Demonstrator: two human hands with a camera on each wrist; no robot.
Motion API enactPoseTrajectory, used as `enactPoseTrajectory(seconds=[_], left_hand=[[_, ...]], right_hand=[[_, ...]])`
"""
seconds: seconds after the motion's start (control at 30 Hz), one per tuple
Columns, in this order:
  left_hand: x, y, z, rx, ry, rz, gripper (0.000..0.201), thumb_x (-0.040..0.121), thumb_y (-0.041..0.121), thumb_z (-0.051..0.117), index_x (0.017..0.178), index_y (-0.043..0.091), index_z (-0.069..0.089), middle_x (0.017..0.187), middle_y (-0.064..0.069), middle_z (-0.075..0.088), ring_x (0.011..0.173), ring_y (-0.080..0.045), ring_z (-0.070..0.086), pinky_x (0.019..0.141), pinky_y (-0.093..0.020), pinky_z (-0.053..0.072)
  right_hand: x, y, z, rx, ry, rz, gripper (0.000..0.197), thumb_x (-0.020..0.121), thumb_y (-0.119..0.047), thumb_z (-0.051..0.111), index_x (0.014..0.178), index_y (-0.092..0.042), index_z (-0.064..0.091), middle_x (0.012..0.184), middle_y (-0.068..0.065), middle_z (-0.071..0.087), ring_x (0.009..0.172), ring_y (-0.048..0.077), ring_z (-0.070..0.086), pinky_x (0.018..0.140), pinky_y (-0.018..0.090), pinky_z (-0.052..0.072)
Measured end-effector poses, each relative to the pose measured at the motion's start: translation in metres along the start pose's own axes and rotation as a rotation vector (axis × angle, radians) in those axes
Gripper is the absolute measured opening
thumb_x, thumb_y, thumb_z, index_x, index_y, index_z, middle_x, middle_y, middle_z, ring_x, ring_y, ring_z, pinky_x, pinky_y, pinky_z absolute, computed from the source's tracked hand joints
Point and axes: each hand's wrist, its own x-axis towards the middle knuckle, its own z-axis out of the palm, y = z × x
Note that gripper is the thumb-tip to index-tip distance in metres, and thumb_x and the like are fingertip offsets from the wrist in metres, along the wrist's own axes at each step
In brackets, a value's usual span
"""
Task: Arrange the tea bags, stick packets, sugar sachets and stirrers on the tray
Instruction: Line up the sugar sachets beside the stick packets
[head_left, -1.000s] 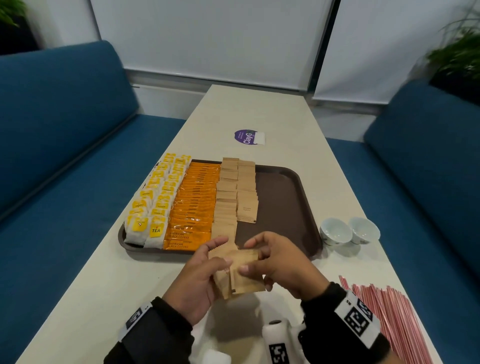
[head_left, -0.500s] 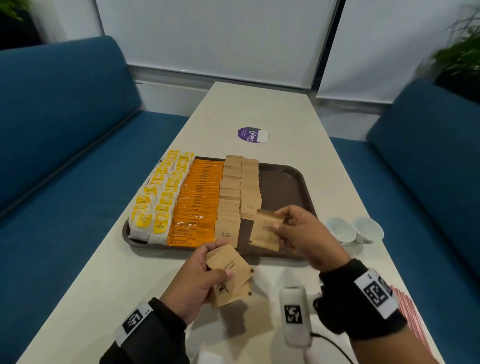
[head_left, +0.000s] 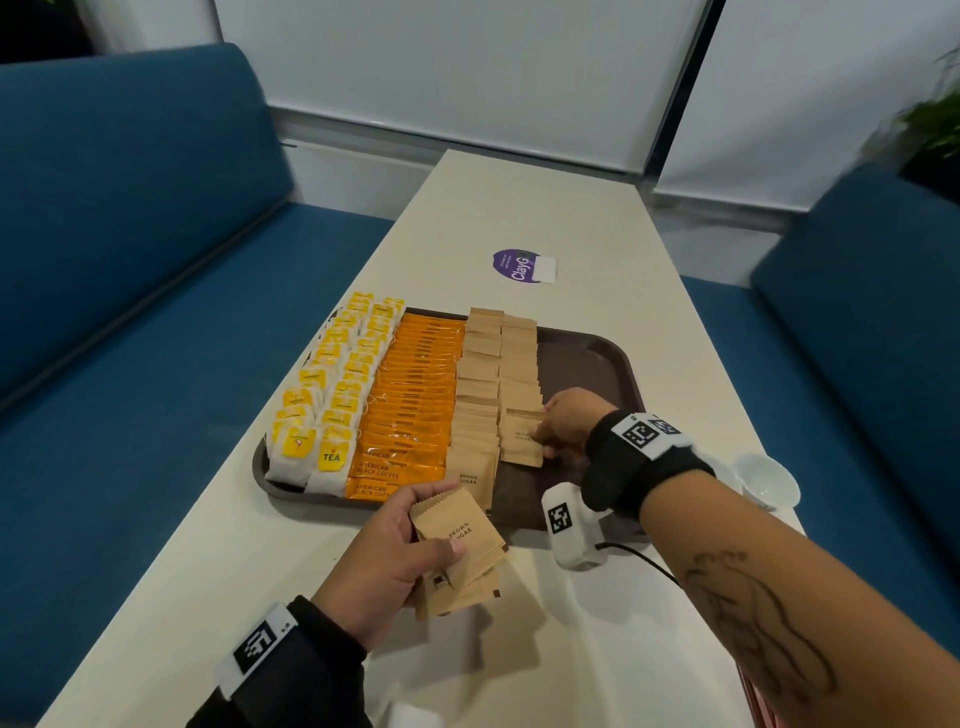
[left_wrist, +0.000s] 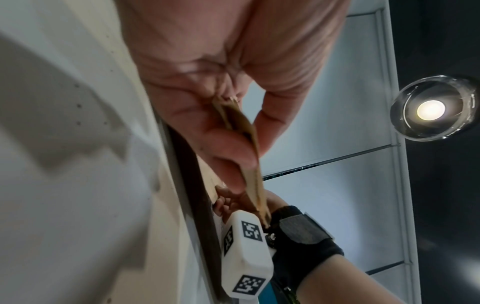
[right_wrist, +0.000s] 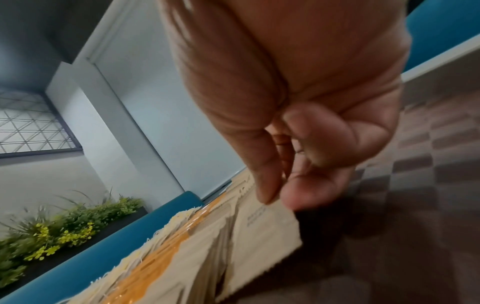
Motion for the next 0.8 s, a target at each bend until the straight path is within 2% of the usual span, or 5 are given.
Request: enactPoseTrajectory(seconds=[0.13,0.5,0.63,0.73,0.8], left_hand=[[0.001,-0.005,-0.004,-0.002,0.004,-0.01,0.048,0.082,-0.01,0.06,0.111,0.028,0.056,0.105,-0.008,0.066,0.101,-0.029,0.062,0.076,-0.044,0.051],[0.005,-0.001,-0.006,0.007,0.016,0.006,0.047,0.081,-0.008,0.062,0.112,0.028,0.056,0.106,-0.008,0.068,0.101,-0.028,0.064,0.076,-0.043,0.052],[0.002,0.004,0.001,0.011,0.005,0.035,0.047,0.079,-0.009,0.063,0.112,0.023,0.057,0.108,-0.011,0.067,0.103,-0.029,0.063,0.077,-0.041,0.053],[0.0,0.004,0.01,0.018,-0.001,0.065,0.045,0.078,-0.011,0.063,0.11,0.02,0.057,0.103,-0.008,0.068,0.097,-0.024,0.065,0.07,-0.034,0.054],[-0.001,0.003,0.017,0.02,-0.015,0.08,0.045,0.076,-0.012,0.064,0.109,0.017,0.057,0.1,-0.007,0.068,0.09,-0.021,0.066,0.063,-0.028,0.054]], right_hand=[[0.008,-0.006,0.002,-0.009,0.001,0.018,0.015,0.093,-0.013,0.058,0.078,-0.009,0.055,0.076,0.004,0.059,0.062,0.012,0.052,0.061,0.022,0.044],[0.005,-0.004,-0.001,0.184,0.054,-0.011,0.009,0.09,-0.011,0.06,0.096,-0.004,0.059,0.108,0.012,0.065,0.075,0.018,0.059,0.089,0.032,0.05],[-0.034,0.011,-0.009,0.218,0.198,-0.274,0.025,0.089,-0.016,0.064,0.112,-0.014,0.053,0.09,-0.003,0.057,0.073,0.008,0.056,0.058,0.017,0.048],[-0.068,0.031,-0.001,0.241,0.035,-0.392,0.026,0.084,-0.021,0.069,0.104,-0.017,0.054,0.101,-0.001,0.064,0.072,0.007,0.059,0.055,0.015,0.044],[-0.083,0.047,0.013,0.309,-0.125,-0.395,0.028,0.079,-0.016,0.073,0.101,-0.017,0.055,0.091,-0.002,0.065,0.068,0.008,0.06,0.05,0.018,0.043]])
